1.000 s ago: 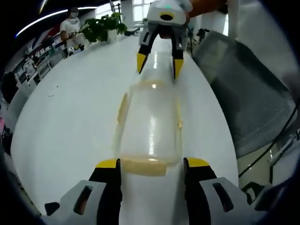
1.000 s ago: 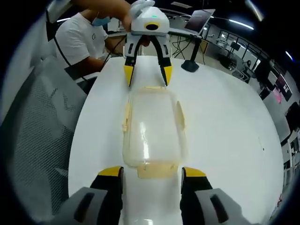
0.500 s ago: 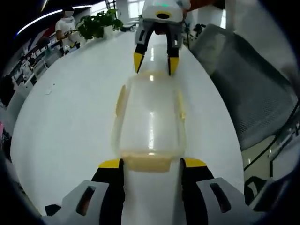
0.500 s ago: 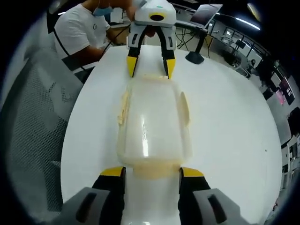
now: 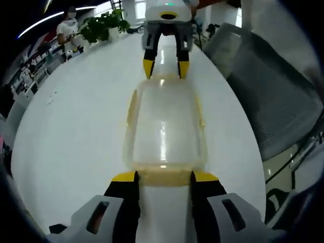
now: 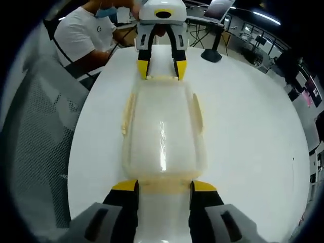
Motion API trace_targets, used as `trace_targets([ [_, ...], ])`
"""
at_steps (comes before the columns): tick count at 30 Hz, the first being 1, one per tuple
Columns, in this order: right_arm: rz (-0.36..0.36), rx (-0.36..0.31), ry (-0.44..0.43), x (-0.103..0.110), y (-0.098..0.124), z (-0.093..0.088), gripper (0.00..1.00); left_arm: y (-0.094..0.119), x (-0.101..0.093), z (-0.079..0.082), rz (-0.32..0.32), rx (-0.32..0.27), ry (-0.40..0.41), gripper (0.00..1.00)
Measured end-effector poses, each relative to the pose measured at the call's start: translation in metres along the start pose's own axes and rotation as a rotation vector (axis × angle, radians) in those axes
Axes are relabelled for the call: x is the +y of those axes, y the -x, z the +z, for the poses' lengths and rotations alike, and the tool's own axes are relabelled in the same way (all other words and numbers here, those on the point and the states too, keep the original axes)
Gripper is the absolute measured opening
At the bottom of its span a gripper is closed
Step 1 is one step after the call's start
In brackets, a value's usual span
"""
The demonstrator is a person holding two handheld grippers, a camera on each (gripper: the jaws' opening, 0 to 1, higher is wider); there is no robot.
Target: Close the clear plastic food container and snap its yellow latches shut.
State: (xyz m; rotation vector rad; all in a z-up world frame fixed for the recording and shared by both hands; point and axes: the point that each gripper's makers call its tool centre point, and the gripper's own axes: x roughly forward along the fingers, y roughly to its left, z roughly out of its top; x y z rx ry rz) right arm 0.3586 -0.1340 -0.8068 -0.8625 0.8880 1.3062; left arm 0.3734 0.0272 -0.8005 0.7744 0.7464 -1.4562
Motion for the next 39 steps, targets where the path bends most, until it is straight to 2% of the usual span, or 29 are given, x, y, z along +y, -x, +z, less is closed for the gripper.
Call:
trace_targets([
  [7, -0.005, -0.023, 0.036, 0.002, 0.002, 0.000, 0.36, 0.001, -0.005, -0.001, 0.008, -0.003, 0.005, 0.37],
  [16, 0.005, -0.039, 0.051, 0.010, 0.018, 0.005, 0.36, 0.015, -0.017, 0.011, 0.014, -0.001, 0.020, 0.37],
  [19, 0.007, -0.045, 0.042, 0.012, 0.027, 0.007, 0.36, 0.022, -0.019, 0.018, 0.021, -0.010, 0.009, 0.37],
  [21, 0.006, -0.042, 0.039, 0.013, 0.033, 0.007, 0.36, 0.027, -0.020, 0.025, 0.015, -0.025, 0.031, 0.37],
  [27, 0.005, -0.065, 0.064, 0.017, 0.048, 0.010, 0.36, 0.034, -0.025, 0.035, 0.023, 0.001, 0.010, 0.37],
  [31, 0.004, -0.075, 0.074, 0.018, 0.063, 0.008, 0.36, 0.039, -0.028, 0.048, 0.031, 0.004, 0.014, 0.37],
  [39, -0.008, -0.090, 0.077, 0.014, 0.094, -0.010, 0.35, 0.039, -0.024, 0.082, 0.040, 0.017, 0.001, 0.37],
])
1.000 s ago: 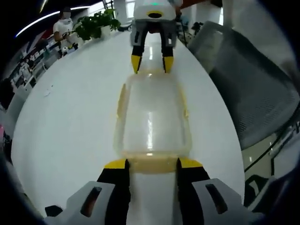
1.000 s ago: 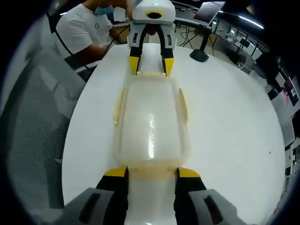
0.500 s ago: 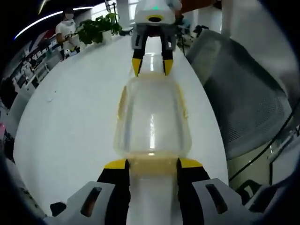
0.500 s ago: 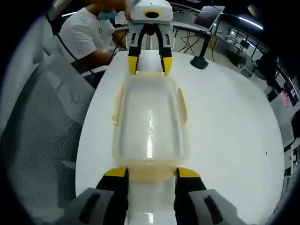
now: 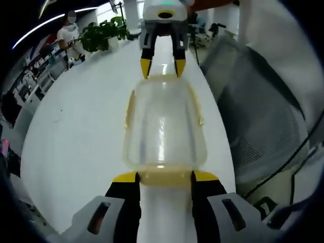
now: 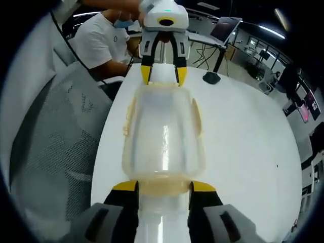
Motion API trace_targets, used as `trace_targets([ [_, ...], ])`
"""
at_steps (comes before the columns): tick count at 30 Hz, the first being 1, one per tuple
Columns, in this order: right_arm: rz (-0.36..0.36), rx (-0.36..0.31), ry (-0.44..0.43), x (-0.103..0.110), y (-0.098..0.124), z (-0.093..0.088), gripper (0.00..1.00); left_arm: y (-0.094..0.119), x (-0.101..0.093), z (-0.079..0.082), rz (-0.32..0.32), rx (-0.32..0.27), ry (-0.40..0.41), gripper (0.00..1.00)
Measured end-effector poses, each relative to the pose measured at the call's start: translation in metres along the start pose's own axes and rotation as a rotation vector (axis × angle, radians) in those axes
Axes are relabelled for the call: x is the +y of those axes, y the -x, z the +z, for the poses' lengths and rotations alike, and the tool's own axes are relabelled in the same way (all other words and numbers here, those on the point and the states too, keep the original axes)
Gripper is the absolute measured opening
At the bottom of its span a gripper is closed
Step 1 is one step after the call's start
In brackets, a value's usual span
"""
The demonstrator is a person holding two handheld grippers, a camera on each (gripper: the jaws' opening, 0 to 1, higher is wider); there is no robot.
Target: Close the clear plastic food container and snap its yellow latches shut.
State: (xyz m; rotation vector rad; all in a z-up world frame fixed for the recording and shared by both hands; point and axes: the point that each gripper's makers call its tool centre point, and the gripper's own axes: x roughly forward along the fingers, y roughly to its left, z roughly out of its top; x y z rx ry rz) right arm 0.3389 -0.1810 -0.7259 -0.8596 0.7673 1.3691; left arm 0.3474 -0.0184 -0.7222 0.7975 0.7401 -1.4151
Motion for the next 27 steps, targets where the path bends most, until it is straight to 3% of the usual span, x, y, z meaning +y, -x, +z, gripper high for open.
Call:
trace_targets([
  [15, -0.006, -0.006, -0.035, 0.001, 0.046, -0.045, 0.35, -0.023, 0.004, 0.059, -0.014, 0.009, -0.023, 0.37],
  [27, 0.000, 0.005, -0.043, 0.001, 0.073, -0.087, 0.35, -0.055, 0.006, 0.100, -0.028, 0.032, -0.022, 0.37],
])
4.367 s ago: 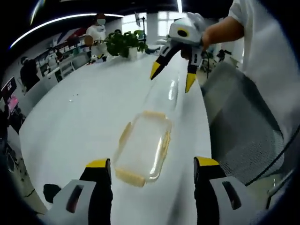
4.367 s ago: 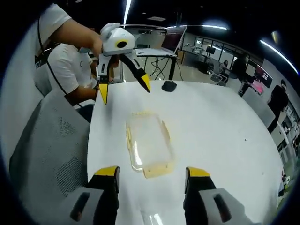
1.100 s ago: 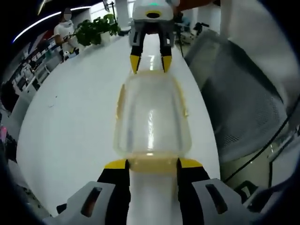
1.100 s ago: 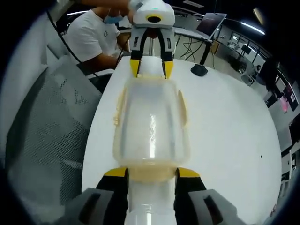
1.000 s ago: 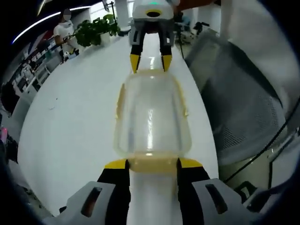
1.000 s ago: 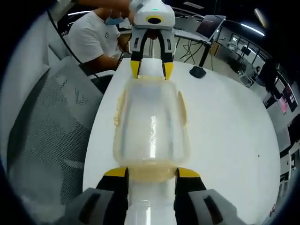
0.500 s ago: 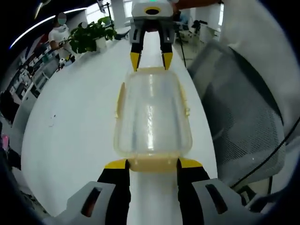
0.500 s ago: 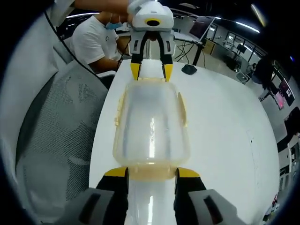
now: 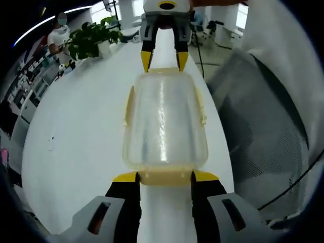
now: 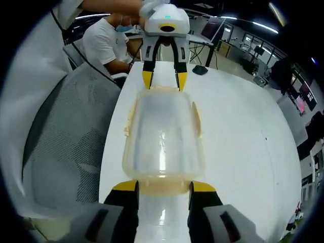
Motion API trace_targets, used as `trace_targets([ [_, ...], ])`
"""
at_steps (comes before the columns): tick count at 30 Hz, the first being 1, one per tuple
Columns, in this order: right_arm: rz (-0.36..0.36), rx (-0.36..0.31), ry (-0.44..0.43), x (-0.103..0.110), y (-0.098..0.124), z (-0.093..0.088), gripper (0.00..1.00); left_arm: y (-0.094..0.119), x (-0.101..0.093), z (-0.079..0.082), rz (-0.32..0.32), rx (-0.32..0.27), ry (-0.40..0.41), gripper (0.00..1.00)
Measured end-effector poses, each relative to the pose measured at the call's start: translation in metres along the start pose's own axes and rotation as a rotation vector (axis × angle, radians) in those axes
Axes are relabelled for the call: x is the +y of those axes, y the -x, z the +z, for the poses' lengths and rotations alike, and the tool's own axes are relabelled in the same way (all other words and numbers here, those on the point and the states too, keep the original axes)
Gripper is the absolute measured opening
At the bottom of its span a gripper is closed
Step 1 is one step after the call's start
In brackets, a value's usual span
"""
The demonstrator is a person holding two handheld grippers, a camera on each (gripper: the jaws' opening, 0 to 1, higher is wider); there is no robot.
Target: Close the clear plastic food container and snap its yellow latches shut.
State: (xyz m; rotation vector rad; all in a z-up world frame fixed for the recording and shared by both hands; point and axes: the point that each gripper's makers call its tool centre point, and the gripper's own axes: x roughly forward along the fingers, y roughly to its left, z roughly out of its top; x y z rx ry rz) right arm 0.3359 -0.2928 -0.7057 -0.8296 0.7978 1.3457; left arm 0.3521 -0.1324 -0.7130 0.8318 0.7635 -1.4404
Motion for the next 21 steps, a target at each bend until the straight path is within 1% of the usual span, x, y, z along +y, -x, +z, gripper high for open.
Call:
trace_targets([
  [5, 0.000, 0.008, -0.007, -0.001, 0.009, -0.027, 0.35, -0.016, 0.002, 0.023, 0.001, 0.005, -0.001, 0.36],
  [9, 0.002, 0.011, -0.012, -0.002, 0.015, -0.044, 0.35, -0.028, 0.004, 0.036, -0.009, 0.002, 0.010, 0.36],
  [11, 0.001, 0.012, -0.010, -0.004, 0.017, -0.048, 0.35, -0.032, 0.004, 0.038, -0.009, 0.009, 0.008, 0.36],
  [13, -0.001, 0.014, -0.005, -0.007, 0.019, -0.055, 0.35, -0.037, 0.006, 0.044, -0.010, 0.013, 0.014, 0.36],
  [21, 0.009, 0.022, 0.015, -0.014, 0.028, -0.074, 0.35, -0.049, 0.009, 0.061, -0.011, 0.013, 0.030, 0.37],
])
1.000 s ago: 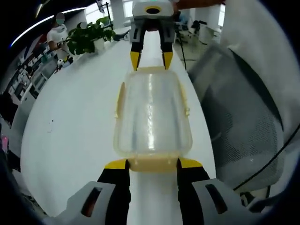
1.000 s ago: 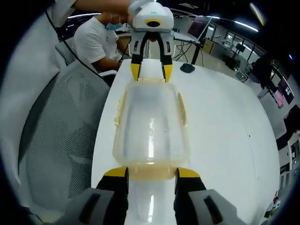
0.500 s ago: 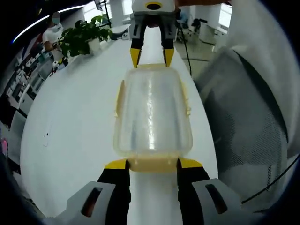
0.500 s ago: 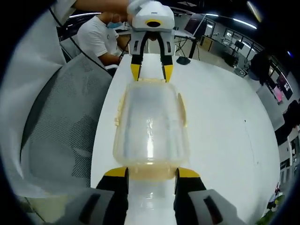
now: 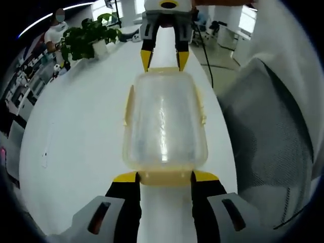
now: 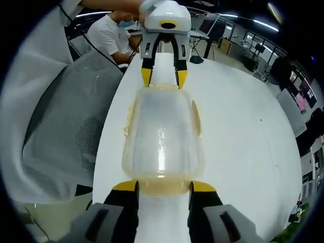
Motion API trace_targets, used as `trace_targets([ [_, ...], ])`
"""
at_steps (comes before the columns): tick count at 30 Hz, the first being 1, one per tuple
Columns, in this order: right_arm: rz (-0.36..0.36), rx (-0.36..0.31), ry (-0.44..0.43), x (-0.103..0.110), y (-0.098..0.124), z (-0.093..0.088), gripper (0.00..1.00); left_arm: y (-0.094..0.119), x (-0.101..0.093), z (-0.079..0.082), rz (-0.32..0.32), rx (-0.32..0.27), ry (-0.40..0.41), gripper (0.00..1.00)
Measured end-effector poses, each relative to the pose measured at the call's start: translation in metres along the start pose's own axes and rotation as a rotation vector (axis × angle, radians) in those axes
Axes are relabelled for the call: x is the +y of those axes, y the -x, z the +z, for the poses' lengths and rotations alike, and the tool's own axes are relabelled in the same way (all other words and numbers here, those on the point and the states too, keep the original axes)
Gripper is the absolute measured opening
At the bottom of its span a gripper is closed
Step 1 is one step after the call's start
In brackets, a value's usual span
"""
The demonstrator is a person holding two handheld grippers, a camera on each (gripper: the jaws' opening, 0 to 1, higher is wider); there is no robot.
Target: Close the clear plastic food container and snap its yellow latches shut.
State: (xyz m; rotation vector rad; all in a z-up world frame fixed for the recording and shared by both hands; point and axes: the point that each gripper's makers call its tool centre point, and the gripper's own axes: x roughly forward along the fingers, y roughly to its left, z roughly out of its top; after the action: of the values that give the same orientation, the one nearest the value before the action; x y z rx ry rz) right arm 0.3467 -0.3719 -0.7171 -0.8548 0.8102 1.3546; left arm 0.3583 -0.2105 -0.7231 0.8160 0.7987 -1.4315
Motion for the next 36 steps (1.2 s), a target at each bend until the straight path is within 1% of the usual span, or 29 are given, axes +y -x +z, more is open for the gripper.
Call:
trace_targets([
  [6, 0.008, 0.013, 0.003, -0.003, 0.002, -0.016, 0.36, -0.009, 0.001, 0.011, -0.008, 0.006, 0.009, 0.37],
  [12, -0.001, 0.013, 0.000, -0.004, 0.002, -0.023, 0.36, -0.017, 0.004, 0.015, -0.003, 0.020, 0.001, 0.37],
  [15, 0.003, 0.007, -0.003, -0.004, 0.001, -0.023, 0.36, -0.022, 0.006, 0.011, -0.002, 0.036, -0.002, 0.37],
  [19, 0.009, 0.020, 0.002, -0.004, -0.007, -0.026, 0.36, -0.028, 0.005, 0.006, -0.006, 0.054, -0.005, 0.37],
  [21, 0.005, 0.029, -0.001, -0.004, -0.009, -0.028, 0.36, -0.026, 0.005, 0.007, -0.005, 0.049, -0.001, 0.37],
  [23, 0.007, 0.022, -0.013, -0.003, -0.011, -0.029, 0.36, -0.025, 0.006, 0.007, -0.007, 0.049, -0.005, 0.37],
  [26, 0.007, 0.013, -0.020, -0.001, -0.014, -0.027, 0.36, -0.023, 0.005, 0.005, -0.010, 0.063, -0.017, 0.37],
  [31, -0.006, 0.004, -0.020, -0.003, -0.017, -0.026, 0.36, -0.025, 0.006, 0.001, -0.002, 0.068, -0.017, 0.37],
  [35, -0.008, 0.016, -0.011, -0.004, -0.017, -0.026, 0.37, -0.024, 0.007, 0.001, -0.003, 0.066, -0.019, 0.38],
  [36, -0.020, 0.027, -0.001, -0.006, -0.017, -0.027, 0.37, -0.024, 0.008, 0.001, -0.004, 0.065, -0.015, 0.38],
])
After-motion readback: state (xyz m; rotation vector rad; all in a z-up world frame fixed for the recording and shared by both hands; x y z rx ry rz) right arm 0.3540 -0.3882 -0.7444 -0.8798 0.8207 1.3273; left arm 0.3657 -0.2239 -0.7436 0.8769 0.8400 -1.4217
